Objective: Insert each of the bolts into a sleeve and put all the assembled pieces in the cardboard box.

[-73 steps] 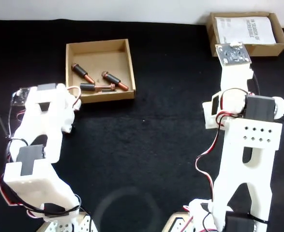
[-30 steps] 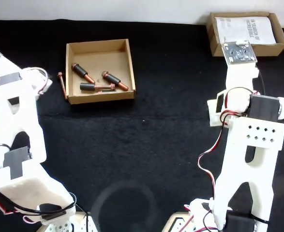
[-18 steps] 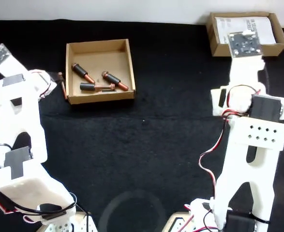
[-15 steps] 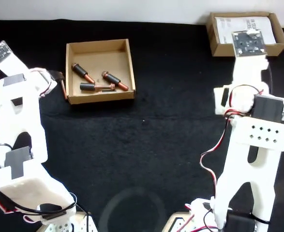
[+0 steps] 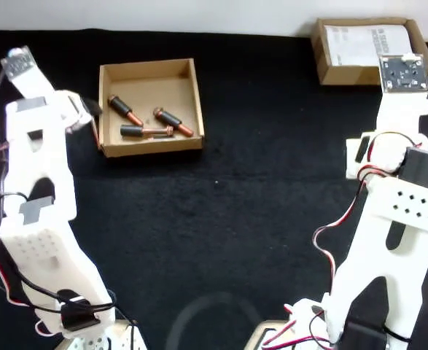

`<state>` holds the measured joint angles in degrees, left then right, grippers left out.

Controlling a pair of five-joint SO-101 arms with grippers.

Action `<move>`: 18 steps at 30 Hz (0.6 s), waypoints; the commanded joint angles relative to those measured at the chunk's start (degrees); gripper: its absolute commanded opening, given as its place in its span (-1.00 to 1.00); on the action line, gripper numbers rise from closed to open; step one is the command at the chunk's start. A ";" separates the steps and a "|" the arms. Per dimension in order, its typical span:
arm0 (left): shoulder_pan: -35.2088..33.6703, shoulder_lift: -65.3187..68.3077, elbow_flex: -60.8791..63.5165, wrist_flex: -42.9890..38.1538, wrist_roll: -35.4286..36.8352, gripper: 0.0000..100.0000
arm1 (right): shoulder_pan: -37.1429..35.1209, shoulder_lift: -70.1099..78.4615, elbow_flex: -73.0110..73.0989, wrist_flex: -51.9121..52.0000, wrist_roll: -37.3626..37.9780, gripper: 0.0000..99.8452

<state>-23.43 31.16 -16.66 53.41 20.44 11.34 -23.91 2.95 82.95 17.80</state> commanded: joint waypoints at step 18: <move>-1.01 12.26 -19.12 13.27 -2.99 -0.43 | -0.22 -0.57 -0.31 -0.57 0.44 -0.98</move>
<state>-23.87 41.63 -33.19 68.00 17.36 11.25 -23.82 2.95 82.95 17.80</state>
